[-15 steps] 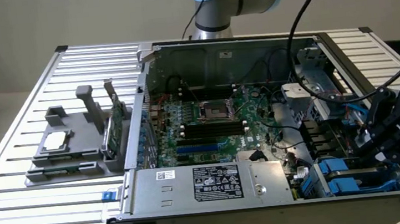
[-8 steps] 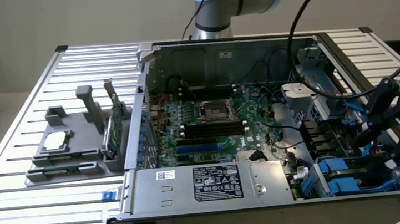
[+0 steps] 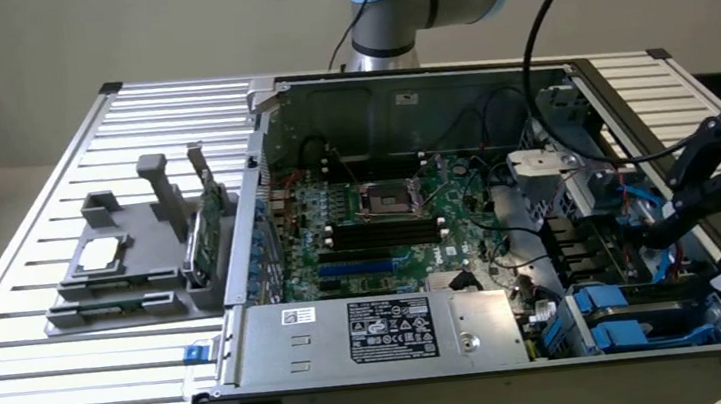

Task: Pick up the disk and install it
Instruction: 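Insert the first disk wire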

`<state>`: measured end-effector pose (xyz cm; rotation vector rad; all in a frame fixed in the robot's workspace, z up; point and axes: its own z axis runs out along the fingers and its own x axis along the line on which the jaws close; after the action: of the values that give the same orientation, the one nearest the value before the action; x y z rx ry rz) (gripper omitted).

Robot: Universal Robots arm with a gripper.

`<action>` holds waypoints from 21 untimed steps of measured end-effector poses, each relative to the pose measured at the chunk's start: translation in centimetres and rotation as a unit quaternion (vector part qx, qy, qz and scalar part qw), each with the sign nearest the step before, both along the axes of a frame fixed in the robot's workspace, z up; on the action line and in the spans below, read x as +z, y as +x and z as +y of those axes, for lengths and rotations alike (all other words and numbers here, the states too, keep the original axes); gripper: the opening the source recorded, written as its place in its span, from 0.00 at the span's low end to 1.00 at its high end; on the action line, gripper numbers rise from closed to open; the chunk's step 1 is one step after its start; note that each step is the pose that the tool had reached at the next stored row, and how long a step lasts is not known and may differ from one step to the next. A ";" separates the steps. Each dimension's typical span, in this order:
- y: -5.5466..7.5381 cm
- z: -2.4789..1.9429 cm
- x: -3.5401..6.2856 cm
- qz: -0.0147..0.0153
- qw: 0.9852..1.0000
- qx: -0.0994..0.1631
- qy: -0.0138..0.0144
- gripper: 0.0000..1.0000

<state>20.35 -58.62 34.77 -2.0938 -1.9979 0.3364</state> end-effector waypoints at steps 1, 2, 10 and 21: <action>0.0 0.00 0.22 0.000 1.000 0.000 0.000 0.54; 0.0 0.00 0.44 0.000 1.000 0.000 0.001 0.54; -0.8 -0.04 1.76 0.000 1.000 -0.005 0.010 0.54; -2.5 -0.44 2.14 0.000 1.000 -0.006 0.016 0.54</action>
<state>17.82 -59.06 36.91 -2.0866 -1.9754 0.3012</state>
